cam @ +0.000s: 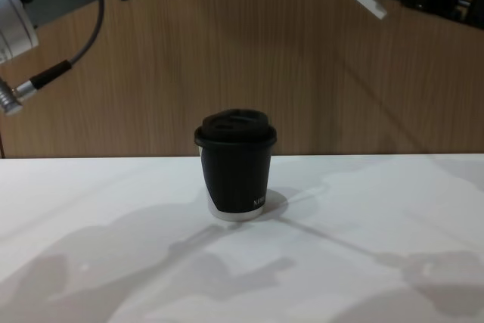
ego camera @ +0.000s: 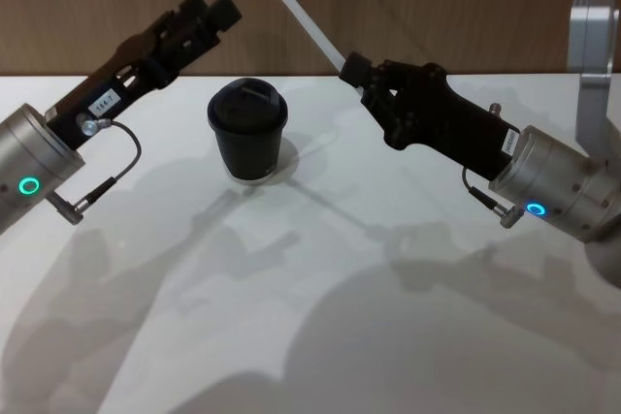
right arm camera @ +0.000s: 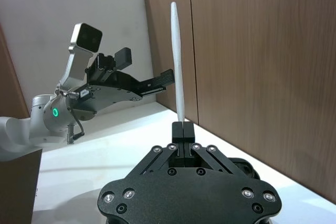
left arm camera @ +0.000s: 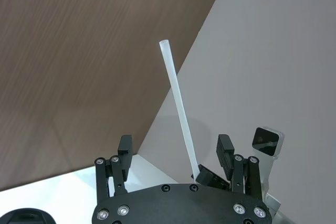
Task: Pick up the straw with one hand, pass it to the other hand, and insert it into the cup.
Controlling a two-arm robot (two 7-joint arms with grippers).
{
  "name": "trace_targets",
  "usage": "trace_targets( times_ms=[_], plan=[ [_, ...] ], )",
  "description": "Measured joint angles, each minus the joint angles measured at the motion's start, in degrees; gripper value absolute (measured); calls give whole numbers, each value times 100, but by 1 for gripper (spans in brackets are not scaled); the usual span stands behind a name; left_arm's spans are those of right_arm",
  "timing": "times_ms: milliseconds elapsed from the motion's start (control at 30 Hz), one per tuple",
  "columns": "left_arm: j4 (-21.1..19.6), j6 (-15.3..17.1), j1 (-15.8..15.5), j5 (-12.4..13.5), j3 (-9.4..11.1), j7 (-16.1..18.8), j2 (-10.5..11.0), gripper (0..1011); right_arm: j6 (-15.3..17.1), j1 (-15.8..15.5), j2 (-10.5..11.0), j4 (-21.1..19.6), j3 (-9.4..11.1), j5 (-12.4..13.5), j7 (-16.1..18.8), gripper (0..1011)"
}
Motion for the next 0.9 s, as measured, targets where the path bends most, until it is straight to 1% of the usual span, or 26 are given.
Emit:
trace_targets(
  times_ms=[433, 900],
  plan=[
    [258, 76, -220, -130, 201, -109, -79, 1003, 0, 0, 0, 0, 0, 0, -1, 2],
    [548, 79, -465, -267, 374, -209, -231, 1003, -1, 0, 0, 0, 0, 0, -1, 2]
  ],
)
